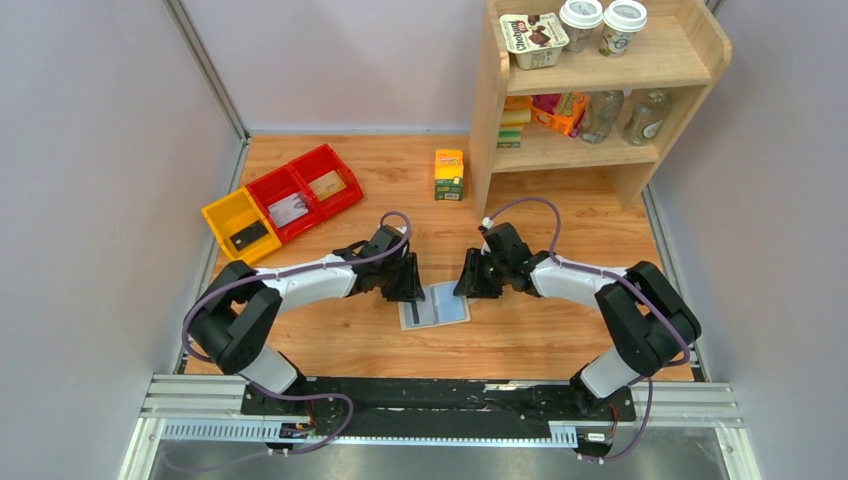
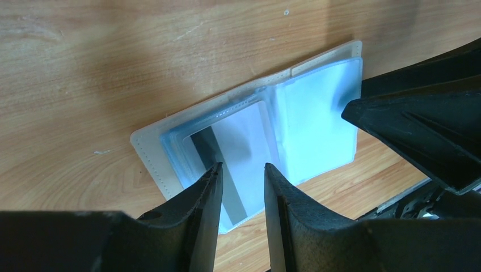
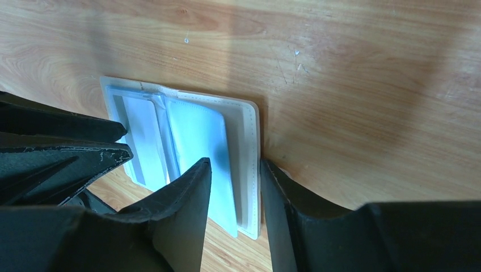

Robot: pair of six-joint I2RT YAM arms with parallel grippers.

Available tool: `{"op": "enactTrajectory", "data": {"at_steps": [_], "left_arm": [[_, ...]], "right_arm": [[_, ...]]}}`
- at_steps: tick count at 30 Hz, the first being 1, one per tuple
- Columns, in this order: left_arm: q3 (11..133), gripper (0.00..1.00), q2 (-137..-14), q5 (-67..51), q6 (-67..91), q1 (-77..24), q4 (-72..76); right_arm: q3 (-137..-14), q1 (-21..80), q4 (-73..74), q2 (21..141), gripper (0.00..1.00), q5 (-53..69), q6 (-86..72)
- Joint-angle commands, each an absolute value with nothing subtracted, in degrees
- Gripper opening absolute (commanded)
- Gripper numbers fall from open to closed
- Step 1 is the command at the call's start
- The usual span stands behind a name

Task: Take the credit cards out of the card holder
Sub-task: Remove the credit card from the card holder.

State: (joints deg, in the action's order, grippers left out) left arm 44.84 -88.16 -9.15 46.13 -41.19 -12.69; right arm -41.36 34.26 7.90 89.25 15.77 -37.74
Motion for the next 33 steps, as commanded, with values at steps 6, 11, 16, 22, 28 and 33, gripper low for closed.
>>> {"op": "enactTrajectory", "data": {"at_steps": [6, 11, 16, 22, 28, 33], "left_arm": [[47.99, 0.43, -85.17, -3.09, 44.91, -42.89, -17.57], [48.43, 0.46, -85.08, -1.58, 44.47, -42.98, -19.25], [48.34, 0.47, -86.48, -1.76, 44.47, -42.98, -19.16], [48.43, 0.47, -87.98, -2.46, 44.38, -43.07, -18.55], [48.69, 0.43, -87.98, -4.22, 44.74, -43.5, -16.79], [49.48, 0.39, -87.63, -5.18, 44.65, -44.21, -16.79]], "right_arm": [[-40.96, 34.37, 5.27, 90.7, 0.42, 16.87, -38.14], [-41.04, 34.37, 5.1, 90.79, 0.41, 17.23, -38.14], [-40.87, 34.37, 5.01, 90.7, 0.41, 17.14, -38.14], [-40.78, 34.37, 4.92, 90.79, 0.41, 17.31, -38.14], [-40.87, 34.37, 4.57, 91.14, 0.4, 17.58, -38.14], [-40.96, 34.37, 4.31, 91.58, 0.4, 18.02, -38.32]]}}
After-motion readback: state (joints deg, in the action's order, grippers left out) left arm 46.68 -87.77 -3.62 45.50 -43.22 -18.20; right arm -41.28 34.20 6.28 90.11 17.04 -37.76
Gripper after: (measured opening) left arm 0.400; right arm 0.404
